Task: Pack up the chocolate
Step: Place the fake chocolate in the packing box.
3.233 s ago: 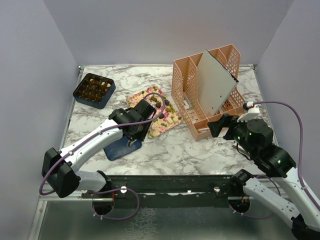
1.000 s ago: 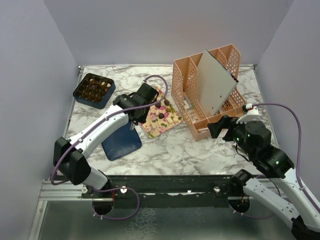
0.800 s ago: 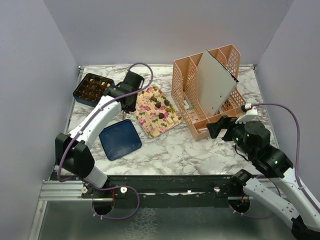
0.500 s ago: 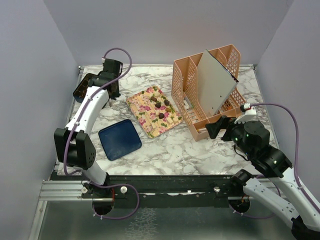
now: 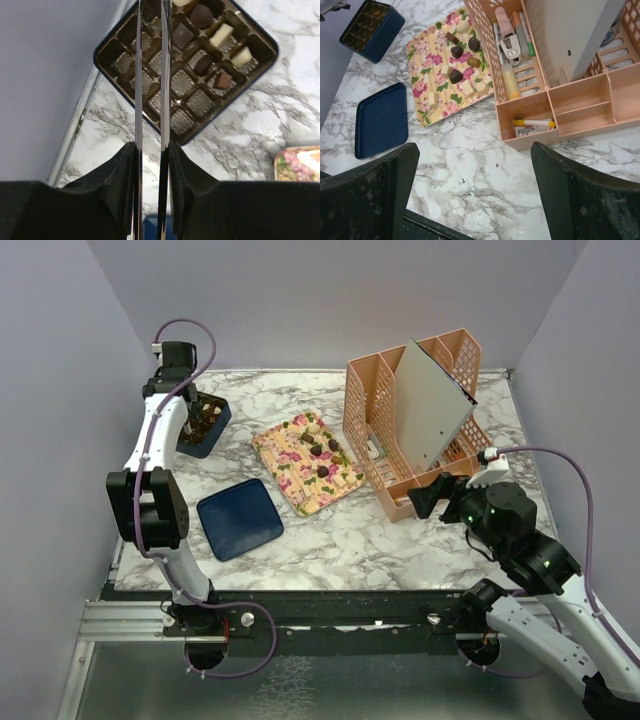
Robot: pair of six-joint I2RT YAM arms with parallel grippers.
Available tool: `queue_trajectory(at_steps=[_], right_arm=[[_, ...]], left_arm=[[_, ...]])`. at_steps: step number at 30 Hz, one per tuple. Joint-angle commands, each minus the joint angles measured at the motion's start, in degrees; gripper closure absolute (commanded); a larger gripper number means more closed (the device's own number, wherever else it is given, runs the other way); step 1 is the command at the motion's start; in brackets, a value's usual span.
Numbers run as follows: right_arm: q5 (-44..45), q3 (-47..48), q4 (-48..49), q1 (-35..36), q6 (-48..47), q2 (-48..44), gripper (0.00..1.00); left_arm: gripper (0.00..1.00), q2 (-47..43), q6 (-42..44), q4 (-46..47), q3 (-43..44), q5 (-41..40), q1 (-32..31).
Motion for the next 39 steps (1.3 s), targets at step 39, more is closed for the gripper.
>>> queue_trajectory(at_steps=[39], right_arm=[[1.08,2.18,-1.04,0.11,-1.28,-1.60,0.02]], left_arm=[[0.60,-0.71,-2.21,3.69,-2.22,11.07,5.79]])
